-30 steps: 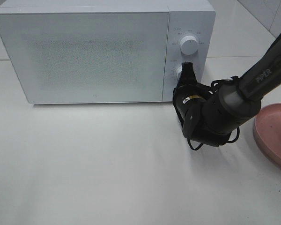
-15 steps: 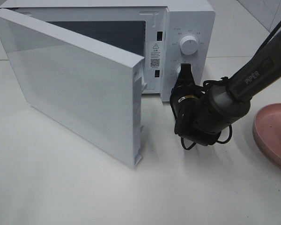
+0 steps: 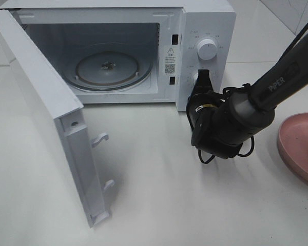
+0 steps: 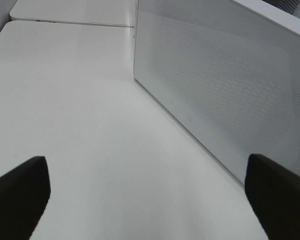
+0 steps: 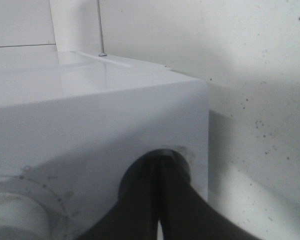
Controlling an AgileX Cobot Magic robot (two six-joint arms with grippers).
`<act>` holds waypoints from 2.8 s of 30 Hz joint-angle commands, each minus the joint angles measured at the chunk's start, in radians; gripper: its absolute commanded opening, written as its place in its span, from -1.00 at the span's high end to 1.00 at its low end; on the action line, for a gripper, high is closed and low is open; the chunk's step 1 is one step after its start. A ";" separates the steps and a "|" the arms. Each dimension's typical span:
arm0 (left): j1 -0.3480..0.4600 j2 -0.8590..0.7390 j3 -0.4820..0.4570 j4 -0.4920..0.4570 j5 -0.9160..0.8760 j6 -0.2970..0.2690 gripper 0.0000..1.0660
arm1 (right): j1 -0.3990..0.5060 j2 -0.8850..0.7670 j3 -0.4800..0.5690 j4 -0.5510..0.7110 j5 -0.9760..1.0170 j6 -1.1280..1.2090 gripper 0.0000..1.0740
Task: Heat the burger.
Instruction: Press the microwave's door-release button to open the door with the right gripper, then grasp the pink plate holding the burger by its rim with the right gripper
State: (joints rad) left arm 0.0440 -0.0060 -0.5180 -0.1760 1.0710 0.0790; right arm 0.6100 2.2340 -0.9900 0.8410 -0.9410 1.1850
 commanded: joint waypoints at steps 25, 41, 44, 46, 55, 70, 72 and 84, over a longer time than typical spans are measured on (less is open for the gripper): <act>0.001 -0.008 0.001 -0.003 0.002 -0.006 -0.83 | -0.058 -0.118 0.055 -0.182 0.043 0.011 1.00; 0.001 -0.008 0.001 -0.003 0.002 -0.006 -0.83 | -0.058 -0.238 0.182 -0.217 0.241 -0.177 1.00; 0.001 -0.008 0.001 -0.003 0.002 -0.006 -0.83 | -0.058 -0.275 0.203 -0.234 0.287 -0.246 1.00; 0.001 -0.008 0.001 -0.003 0.002 -0.006 -0.83 | -0.058 -0.312 0.223 -0.234 0.331 -0.344 1.00; 0.001 -0.008 0.001 -0.003 0.002 -0.006 -0.83 | -0.061 -0.411 0.241 -0.234 0.508 -0.683 1.00; 0.001 -0.008 0.001 -0.003 0.002 -0.006 -0.83 | -0.061 -0.541 0.241 -0.246 0.812 -1.226 0.96; 0.001 -0.008 0.001 -0.003 0.002 -0.006 -0.83 | -0.061 -0.565 0.241 -0.295 0.878 -1.269 0.96; 0.001 -0.008 0.001 -0.003 0.002 -0.006 -0.83 | -0.061 -0.688 0.241 -0.602 1.166 -1.228 0.93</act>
State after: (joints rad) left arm 0.0440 -0.0060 -0.5180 -0.1750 1.0710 0.0790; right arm 0.5540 1.5560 -0.7510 0.2670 0.2000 -0.0470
